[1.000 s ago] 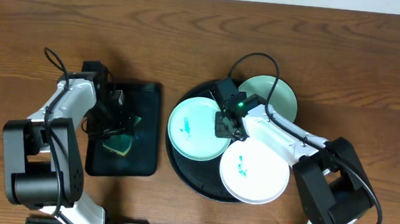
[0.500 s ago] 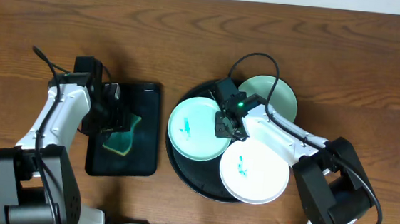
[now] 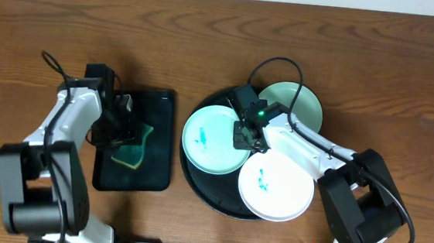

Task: Clean dirty plates on tray and stack at the side
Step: 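Lift the sponge with the left gripper and adjust the grip, then carry the sponge with the left gripper to the gripped mint plate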

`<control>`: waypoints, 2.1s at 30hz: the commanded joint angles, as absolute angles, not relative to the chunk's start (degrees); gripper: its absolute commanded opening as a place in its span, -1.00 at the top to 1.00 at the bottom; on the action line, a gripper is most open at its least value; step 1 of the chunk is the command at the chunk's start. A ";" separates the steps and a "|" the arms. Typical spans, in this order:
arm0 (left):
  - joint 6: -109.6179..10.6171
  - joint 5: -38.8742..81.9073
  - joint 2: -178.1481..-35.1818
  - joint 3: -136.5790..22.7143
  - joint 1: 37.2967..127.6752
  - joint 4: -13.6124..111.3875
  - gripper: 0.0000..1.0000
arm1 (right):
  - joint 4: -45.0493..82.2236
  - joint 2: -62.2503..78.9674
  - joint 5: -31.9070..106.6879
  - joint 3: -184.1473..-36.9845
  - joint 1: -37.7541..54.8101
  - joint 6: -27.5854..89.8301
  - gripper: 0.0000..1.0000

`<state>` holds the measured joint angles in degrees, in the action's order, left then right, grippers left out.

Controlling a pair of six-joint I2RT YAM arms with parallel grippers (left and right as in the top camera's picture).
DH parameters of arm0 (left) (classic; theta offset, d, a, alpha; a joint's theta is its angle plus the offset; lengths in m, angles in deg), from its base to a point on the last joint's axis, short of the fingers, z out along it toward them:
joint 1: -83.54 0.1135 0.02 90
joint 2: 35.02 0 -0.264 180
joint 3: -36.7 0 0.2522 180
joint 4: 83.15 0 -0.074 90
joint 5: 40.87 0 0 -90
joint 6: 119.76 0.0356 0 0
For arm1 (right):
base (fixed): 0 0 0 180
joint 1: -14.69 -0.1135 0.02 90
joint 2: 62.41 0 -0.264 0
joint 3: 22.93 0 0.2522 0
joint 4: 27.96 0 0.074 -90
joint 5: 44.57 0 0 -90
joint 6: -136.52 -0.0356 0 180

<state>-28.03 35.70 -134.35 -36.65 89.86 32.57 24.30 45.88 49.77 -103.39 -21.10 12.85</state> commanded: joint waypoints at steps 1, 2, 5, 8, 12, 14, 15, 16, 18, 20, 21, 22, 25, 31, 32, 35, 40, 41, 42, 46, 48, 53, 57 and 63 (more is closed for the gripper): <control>-27.83 35.18 -136.79 -36.89 89.99 32.88 -0.13 | 25.09 48.72 48.66 -102.14 -21.19 14.03 0.97; -27.83 35.18 -136.95 -36.89 89.99 32.92 -0.06 | 25.09 48.72 48.66 -102.14 -21.19 14.03 0.97; -27.85 35.18 -136.84 -36.91 89.95 33.18 -0.05 | 25.07 48.72 48.64 -102.14 -21.19 14.03 0.97; -27.85 35.18 -136.84 -36.91 89.95 33.36 -0.01 | 24.94 48.72 48.64 -102.14 -21.19 14.03 0.98; -27.85 35.18 -136.84 -36.91 89.95 33.90 0.34 | 24.85 48.72 48.66 -102.14 -21.19 14.03 0.97; -27.87 35.18 -136.84 -36.91 89.95 34.30 0.56 | 24.91 48.72 48.64 -102.14 -21.19 14.03 0.97; -27.87 35.18 -136.84 -36.91 89.95 34.45 0.75 | 24.98 48.72 48.64 -102.14 -21.19 14.03 0.98; -27.87 35.20 -136.84 -36.91 89.95 34.63 0.85 | 25.00 48.72 48.64 -102.14 -21.19 14.03 0.97; -27.87 35.20 -136.84 -36.91 89.95 34.82 0.85 | 25.00 48.72 48.64 -102.14 -21.19 14.03 0.97; -27.89 35.18 -136.82 -36.91 89.95 34.87 0.86 | 24.96 48.72 48.66 -102.14 -21.19 14.01 0.97; -27.94 35.16 -136.73 -36.98 89.95 34.95 0.86 | 24.98 48.72 48.64 -102.14 -21.19 14.01 0.97; -28.16 35.16 -136.42 -37.11 89.93 34.98 0.85 | 24.98 48.72 48.64 -102.14 -21.19 14.01 0.97; -28.55 35.18 -133.80 -38.22 89.21 34.32 0.86 | 25.07 48.72 48.64 -102.14 -21.19 14.03 0.97; -29.47 35.92 -122.48 -39.18 86.85 34.10 0.85 | 25.22 48.72 48.64 -102.14 -21.19 14.03 0.98; -30.34 36.93 -120.86 -39.18 86.69 33.93 0.85 | 25.24 48.72 48.61 -102.14 -21.19 14.03 0.97; -30.95 38.30 -116.97 -39.18 86.72 32.99 0.86 | 25.24 48.72 48.64 -102.14 -21.19 14.03 0.98; -31.39 39.77 -116.75 -39.18 86.72 32.22 0.85 | 25.22 48.72 48.61 -102.14 -21.19 14.03 0.97; -31.37 39.77 -117.76 -39.16 86.72 32.37 0.86 | 25.22 48.72 48.61 -102.14 -21.19 14.03 0.98; -31.37 39.77 -118.57 -39.16 86.72 32.55 0.86 | 25.24 48.72 48.61 -102.14 -21.19 14.03 0.97; -31.37 39.72 -123.86 -39.16 86.72 33.36 0.86 | 25.24 48.72 48.61 -102.14 -21.19 14.01 0.98; -31.37 39.72 -126.96 -39.16 86.72 33.38 0.86 | 25.24 48.72 48.61 -102.14 -21.19 14.01 0.97; -31.35 38.74 -133.52 -39.18 86.72 33.51 0.86 | 25.26 48.72 48.61 -102.14 -21.19 14.01 0.98; -31.37 37.58 -132.69 -39.21 86.32 34.01 0.85 | 25.29 48.72 48.61 -102.14 -21.19 14.01 0.97; -31.63 37.60 -124.07 -39.23 85.08 34.12 0.86 | 25.22 48.72 48.61 -102.14 -21.19 14.01 0.98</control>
